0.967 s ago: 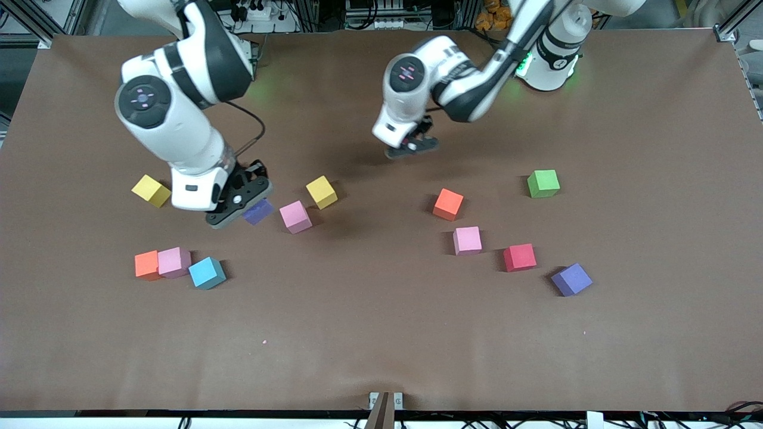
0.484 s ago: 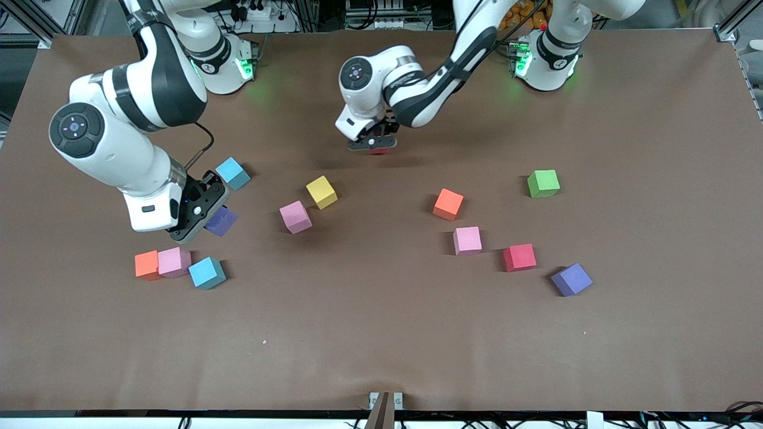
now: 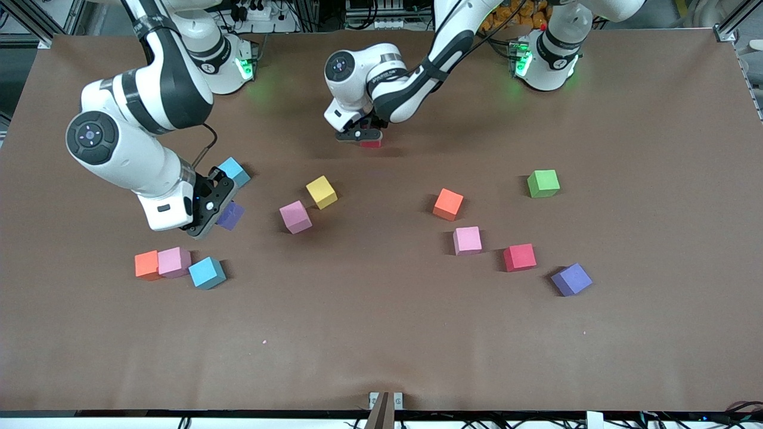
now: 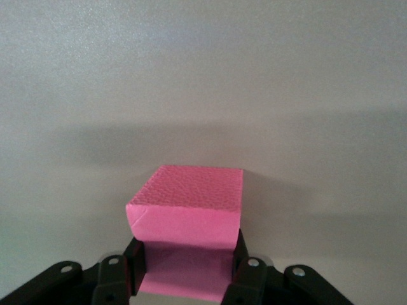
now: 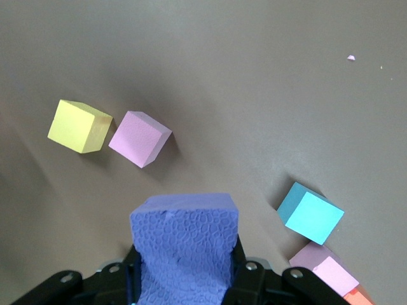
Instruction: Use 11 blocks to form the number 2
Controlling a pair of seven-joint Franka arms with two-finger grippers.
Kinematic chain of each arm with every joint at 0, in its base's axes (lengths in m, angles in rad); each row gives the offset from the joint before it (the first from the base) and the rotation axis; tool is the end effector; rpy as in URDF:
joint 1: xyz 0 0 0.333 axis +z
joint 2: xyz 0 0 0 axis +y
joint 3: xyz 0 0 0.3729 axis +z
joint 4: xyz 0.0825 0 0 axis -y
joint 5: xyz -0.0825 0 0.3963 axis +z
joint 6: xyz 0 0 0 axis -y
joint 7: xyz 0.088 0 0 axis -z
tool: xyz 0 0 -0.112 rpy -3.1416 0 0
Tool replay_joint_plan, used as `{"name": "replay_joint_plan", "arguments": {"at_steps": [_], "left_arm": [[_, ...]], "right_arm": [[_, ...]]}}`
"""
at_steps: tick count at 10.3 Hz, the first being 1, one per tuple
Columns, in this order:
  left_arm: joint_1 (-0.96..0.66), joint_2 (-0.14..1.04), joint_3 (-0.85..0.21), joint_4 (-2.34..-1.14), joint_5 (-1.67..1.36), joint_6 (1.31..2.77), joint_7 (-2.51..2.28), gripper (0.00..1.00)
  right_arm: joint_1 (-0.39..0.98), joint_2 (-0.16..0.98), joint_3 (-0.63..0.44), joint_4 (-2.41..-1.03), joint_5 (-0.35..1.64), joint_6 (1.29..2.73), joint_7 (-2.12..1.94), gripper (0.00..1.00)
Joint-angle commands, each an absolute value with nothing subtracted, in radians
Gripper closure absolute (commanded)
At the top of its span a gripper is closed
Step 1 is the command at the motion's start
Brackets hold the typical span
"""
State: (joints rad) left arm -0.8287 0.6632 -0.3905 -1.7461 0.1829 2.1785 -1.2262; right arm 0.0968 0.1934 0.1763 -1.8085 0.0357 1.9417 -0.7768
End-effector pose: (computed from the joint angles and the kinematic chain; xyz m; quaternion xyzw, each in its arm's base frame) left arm 0.2704 -0.6303 0.2345 -0.9945 0.0284 0.0776 0.0638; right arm 0.6057 0.1652 0.4772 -0.8685 -0.4937 0.0195 0.0394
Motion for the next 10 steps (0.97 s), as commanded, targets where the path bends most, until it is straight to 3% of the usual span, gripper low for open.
{"name": "replay_joint_plan", "arguments": {"at_steps": [1, 2, 6, 10], "left_arm": [[-0.848, 0.698, -0.382, -1.727, 0.213, 2.171, -1.256, 0.40], [-0.847, 0.693, -0.383, -1.727, 0.212, 2.171, -1.258, 0.00], [-0.813, 0.602, -0.383, -1.704, 0.198, 2.114, -1.264, 0.00], [-0.614, 0.572, -0.382, -1.652, 0.193, 2.036, -1.317, 0.00]], "right_arm": [[0.068, 0.186, 0.202, -1.824, 0.057, 1.940, -0.850, 0.82], [0.034, 0.184, 0.233, -1.828, 0.055, 1.940, -0.865, 0.82], [-0.035, 0.158, 0.324, -1.911, 0.057, 1.947, -0.937, 0.82], [-0.034, 0.046, 0.432, -2.154, 0.055, 2.133, -0.939, 0.82]]}}
